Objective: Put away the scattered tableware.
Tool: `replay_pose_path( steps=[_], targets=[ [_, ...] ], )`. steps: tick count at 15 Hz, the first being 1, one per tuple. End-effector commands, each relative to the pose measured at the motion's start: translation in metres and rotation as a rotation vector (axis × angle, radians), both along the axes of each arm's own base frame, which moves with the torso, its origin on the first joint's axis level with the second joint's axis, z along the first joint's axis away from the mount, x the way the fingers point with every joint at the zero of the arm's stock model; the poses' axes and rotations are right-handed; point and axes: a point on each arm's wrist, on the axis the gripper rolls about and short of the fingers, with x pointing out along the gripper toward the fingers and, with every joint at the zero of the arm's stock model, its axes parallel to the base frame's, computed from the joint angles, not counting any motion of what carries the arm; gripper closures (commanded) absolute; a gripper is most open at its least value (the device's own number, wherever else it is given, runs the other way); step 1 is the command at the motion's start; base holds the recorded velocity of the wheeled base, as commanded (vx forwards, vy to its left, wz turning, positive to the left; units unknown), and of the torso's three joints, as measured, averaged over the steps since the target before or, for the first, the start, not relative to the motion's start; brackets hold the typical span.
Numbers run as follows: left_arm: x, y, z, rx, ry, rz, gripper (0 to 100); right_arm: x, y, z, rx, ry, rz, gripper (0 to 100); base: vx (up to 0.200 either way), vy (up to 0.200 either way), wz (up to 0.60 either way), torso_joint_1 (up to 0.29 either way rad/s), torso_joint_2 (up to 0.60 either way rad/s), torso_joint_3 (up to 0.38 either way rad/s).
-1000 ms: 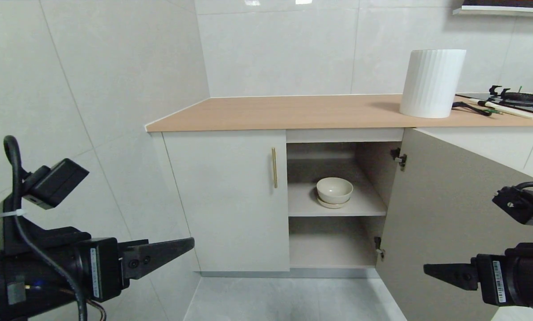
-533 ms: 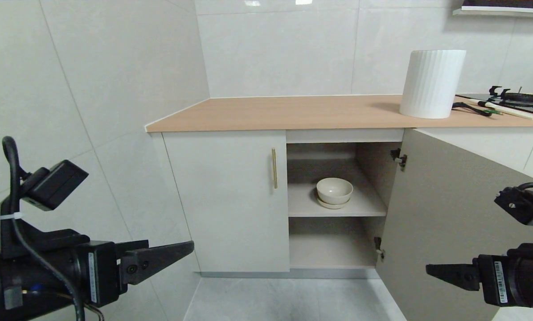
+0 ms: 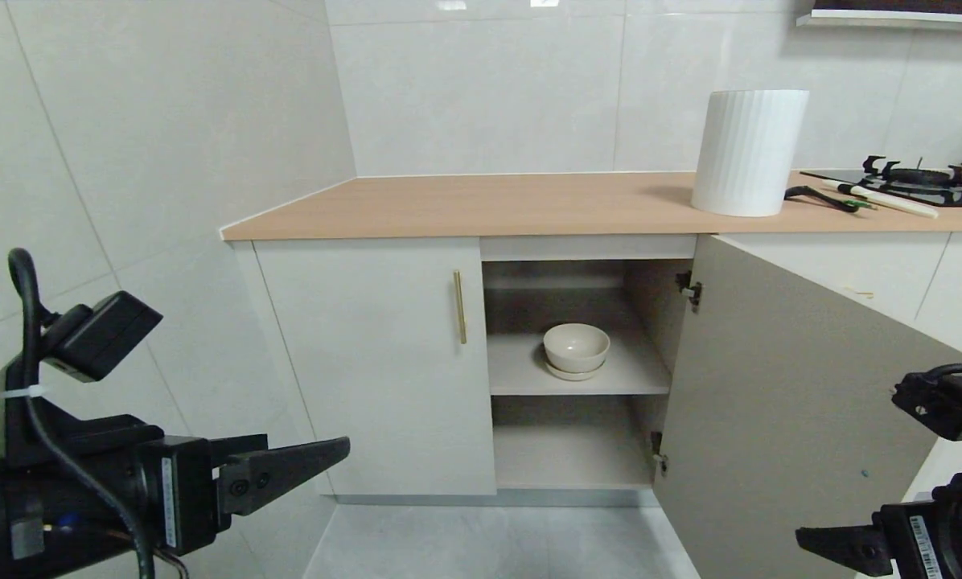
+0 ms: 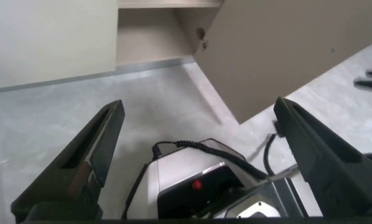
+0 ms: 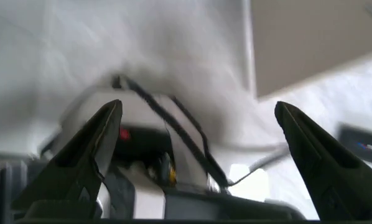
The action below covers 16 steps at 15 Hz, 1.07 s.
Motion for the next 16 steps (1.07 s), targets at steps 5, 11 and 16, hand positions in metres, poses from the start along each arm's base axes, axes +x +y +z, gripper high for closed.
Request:
replay_pose_path(
  steps=[5,11,16],
  targets=[
    [0.0,0.0,-0.004,0.027,-0.001,-0.014,0,0.009,-0.017,-0.009,-0.15,0.052,-0.092,0,0.0,-0.16,0.0,0.001,0.0,0.004],
    [0.0,0.0,-0.005,0.027,0.001,-0.016,0,0.03,-0.073,-0.005,-0.302,0.048,-0.348,0,0.0,0.0,0.0,0.0,0.0,0.0],
    [0.0,0.0,-0.005,0.026,0.001,-0.017,0,0.067,-0.093,-0.016,-0.276,-0.015,-0.483,0,0.0,0.0,0.0,0.0,0.0,0.0]
  ],
)
